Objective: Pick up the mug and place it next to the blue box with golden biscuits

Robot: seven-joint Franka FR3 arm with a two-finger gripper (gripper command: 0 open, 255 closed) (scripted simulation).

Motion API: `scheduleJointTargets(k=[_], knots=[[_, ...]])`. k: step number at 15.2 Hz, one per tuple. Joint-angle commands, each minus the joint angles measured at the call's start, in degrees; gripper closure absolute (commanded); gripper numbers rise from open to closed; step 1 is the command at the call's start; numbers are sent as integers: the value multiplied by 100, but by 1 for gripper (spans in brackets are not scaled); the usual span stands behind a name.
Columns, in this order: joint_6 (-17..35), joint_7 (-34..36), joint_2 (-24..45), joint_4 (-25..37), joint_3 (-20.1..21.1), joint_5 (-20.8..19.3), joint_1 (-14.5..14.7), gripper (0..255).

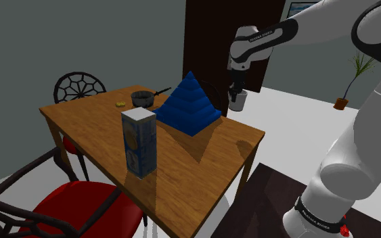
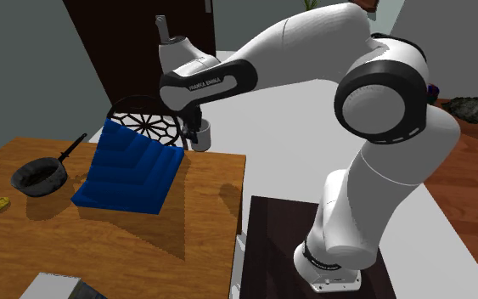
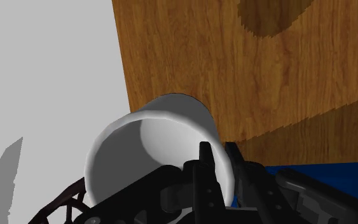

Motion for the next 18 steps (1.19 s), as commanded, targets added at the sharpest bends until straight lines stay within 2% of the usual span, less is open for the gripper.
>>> scheduleJointTargets(k=[1,18], knots=[[-152,-5,-46,107,4,-8,1,255],[-1451,-65,-158,1299,43,-1,25,255]])
